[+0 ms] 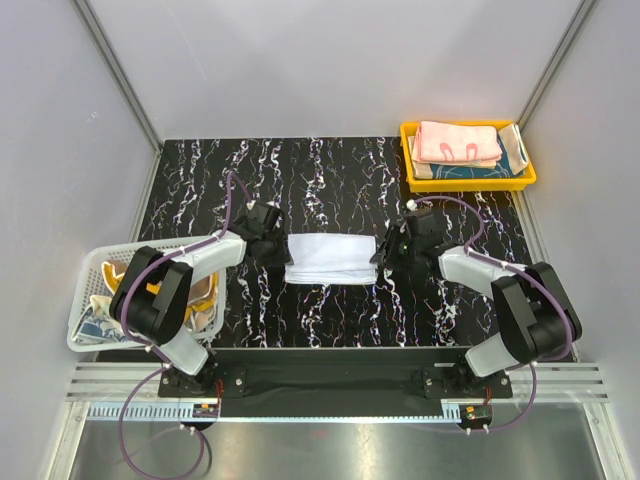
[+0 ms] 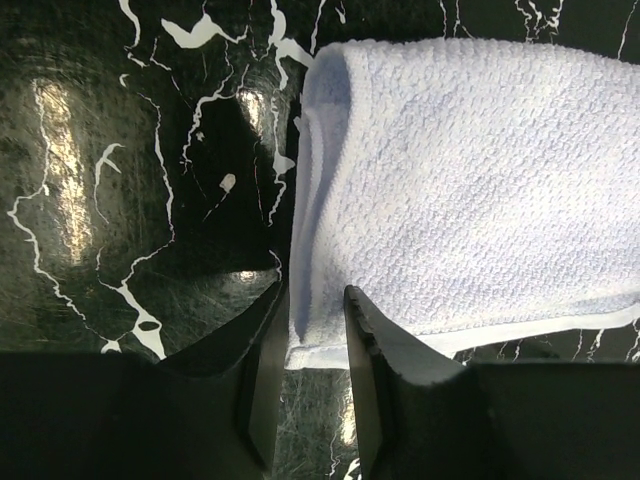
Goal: Fold and stack the towels
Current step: Fold the towel, then neatly place the folded towel into the bin
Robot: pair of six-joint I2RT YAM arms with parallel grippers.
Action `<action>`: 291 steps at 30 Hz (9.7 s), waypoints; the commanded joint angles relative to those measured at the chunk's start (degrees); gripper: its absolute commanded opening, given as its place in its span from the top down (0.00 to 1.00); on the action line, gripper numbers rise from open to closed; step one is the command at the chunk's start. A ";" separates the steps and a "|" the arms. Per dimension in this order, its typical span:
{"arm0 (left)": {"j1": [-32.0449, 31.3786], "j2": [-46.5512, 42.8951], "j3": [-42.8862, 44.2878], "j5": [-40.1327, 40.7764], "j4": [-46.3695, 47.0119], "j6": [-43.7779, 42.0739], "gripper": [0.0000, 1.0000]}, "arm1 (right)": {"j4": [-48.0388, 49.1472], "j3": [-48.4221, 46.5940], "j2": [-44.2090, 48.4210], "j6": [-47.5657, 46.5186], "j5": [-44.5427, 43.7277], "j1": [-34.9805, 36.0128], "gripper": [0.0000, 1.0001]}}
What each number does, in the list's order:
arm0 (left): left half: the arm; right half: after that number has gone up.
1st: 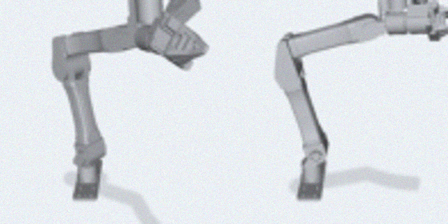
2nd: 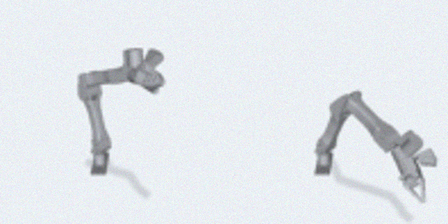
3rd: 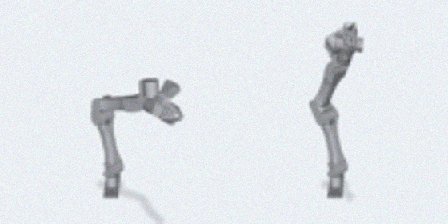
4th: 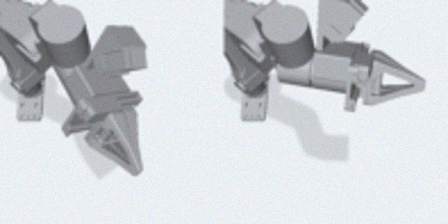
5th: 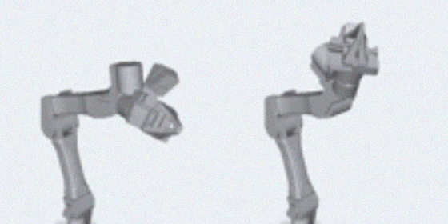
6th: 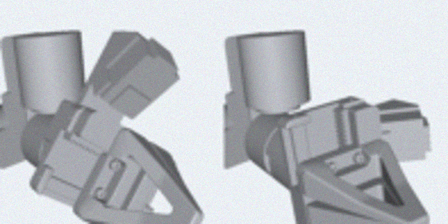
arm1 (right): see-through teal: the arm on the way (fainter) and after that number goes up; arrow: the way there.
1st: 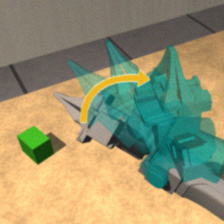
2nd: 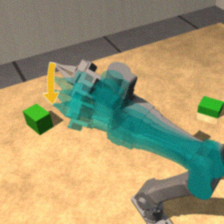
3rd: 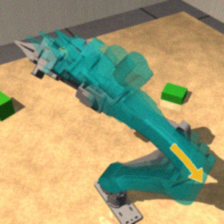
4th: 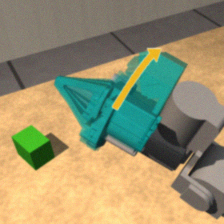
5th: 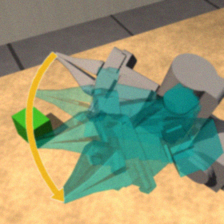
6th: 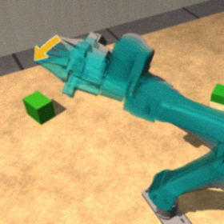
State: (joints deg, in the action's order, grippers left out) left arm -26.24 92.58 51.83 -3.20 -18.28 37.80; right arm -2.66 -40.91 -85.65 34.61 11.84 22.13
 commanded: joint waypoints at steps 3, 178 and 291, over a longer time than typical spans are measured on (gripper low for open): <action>-0.39 -1.96 0.02 -2.60 1.23 1.13 0.66 | 4.15 0.39 -1.71 1.86 1.88 0.98 0.54; -7.95 1.37 6.09 -0.32 -6.77 -1.25 0.65 | -0.69 -3.66 -7.60 0.02 -9.02 6.69 0.44; 4.62 -18.22 12.06 0.83 -21.27 -17.50 0.63 | -22.47 -102.54 -56.74 -40.95 -25.99 -27.93 0.00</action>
State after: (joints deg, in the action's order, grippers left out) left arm -21.91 74.13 63.88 -1.32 -41.39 21.12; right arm -24.80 -138.50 -146.36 -11.18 -16.14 -6.50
